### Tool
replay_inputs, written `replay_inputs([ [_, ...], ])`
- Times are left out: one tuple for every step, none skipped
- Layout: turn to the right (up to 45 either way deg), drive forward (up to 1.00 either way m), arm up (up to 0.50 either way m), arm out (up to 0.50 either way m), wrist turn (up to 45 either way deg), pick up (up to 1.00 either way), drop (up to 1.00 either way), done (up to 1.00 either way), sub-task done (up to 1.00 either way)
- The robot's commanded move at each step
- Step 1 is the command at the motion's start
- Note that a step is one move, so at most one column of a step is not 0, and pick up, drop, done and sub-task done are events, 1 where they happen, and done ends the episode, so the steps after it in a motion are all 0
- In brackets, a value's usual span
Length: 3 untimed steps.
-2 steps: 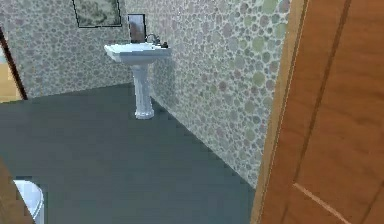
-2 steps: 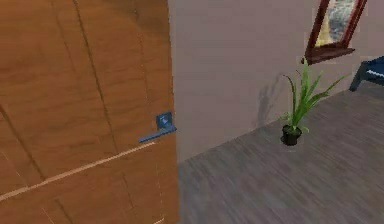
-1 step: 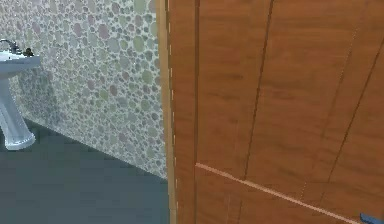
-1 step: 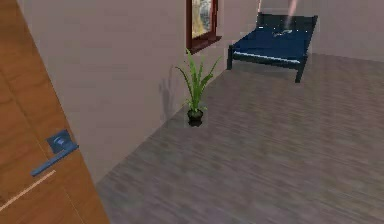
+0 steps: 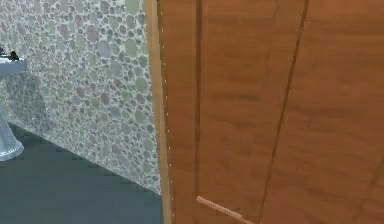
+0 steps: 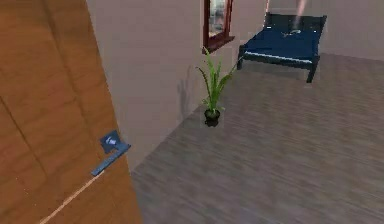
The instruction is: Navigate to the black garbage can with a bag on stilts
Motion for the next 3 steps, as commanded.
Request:
replay_inputs([
  [-45.0,0.0,0.0,0.0,0.0,0.0,0.0,0.0,0.0],
  [-9.0,0.0,0.0,0.0,0.0,0.0,0.0,0.0,0.0],
  [0.0,0.6,0.0,0.0,0.0,0.0,0.0,0.0,0.0],
])
